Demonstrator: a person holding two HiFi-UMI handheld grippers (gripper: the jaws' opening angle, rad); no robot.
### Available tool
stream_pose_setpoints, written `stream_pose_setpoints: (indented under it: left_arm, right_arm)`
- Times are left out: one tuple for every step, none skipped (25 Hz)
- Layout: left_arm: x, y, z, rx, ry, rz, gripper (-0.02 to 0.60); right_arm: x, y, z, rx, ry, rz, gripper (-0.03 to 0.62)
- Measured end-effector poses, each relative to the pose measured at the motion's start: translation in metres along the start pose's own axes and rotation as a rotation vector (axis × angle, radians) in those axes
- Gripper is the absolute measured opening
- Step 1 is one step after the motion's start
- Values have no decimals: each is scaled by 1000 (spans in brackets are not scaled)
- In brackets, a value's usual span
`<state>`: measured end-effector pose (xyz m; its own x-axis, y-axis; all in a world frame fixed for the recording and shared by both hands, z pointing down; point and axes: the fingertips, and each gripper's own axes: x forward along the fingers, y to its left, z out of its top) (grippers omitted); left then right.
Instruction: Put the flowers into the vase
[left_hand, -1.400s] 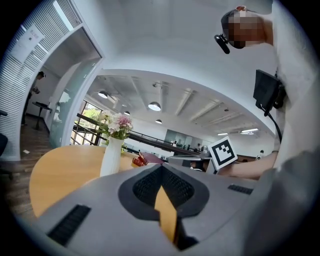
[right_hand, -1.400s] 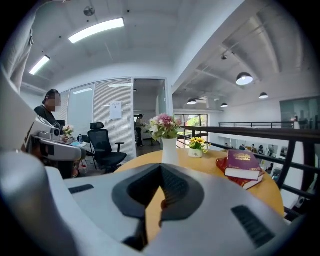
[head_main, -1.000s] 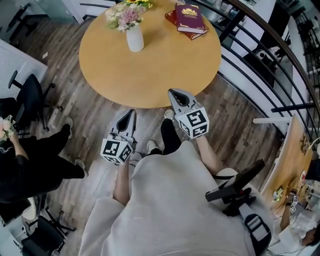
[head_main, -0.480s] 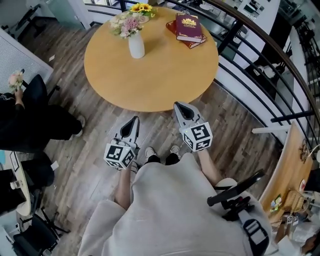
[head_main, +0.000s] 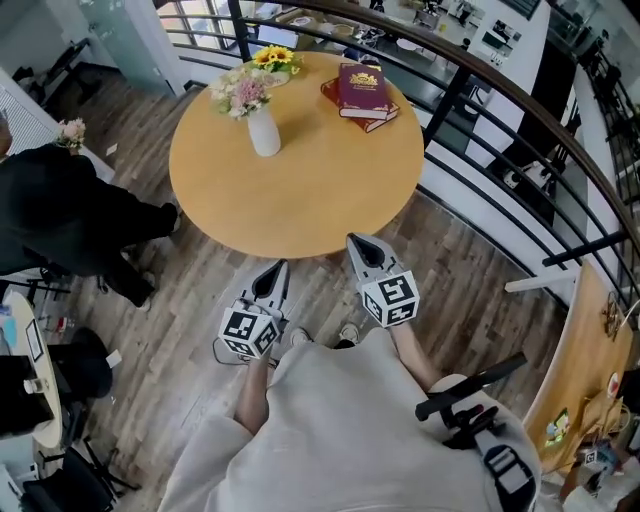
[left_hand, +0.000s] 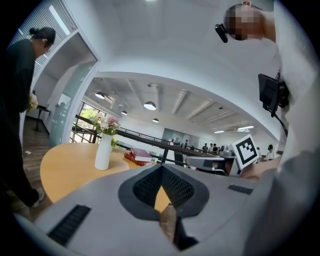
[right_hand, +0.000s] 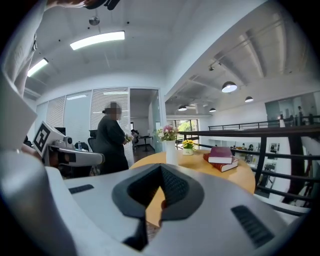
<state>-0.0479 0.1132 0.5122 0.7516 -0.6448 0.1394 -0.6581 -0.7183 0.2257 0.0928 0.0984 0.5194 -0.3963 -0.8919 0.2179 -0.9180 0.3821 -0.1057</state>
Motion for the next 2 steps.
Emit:
stream_pose_setpoints:
  left_arm:
    - [1, -5, -1, 1, 1, 0, 6]
    - [2, -9, -3, 2, 2, 0, 6]
  right_arm:
    - [-3, -2, -2, 1, 1, 0, 8]
    - [-6, -3, -4, 2, 3, 0, 8]
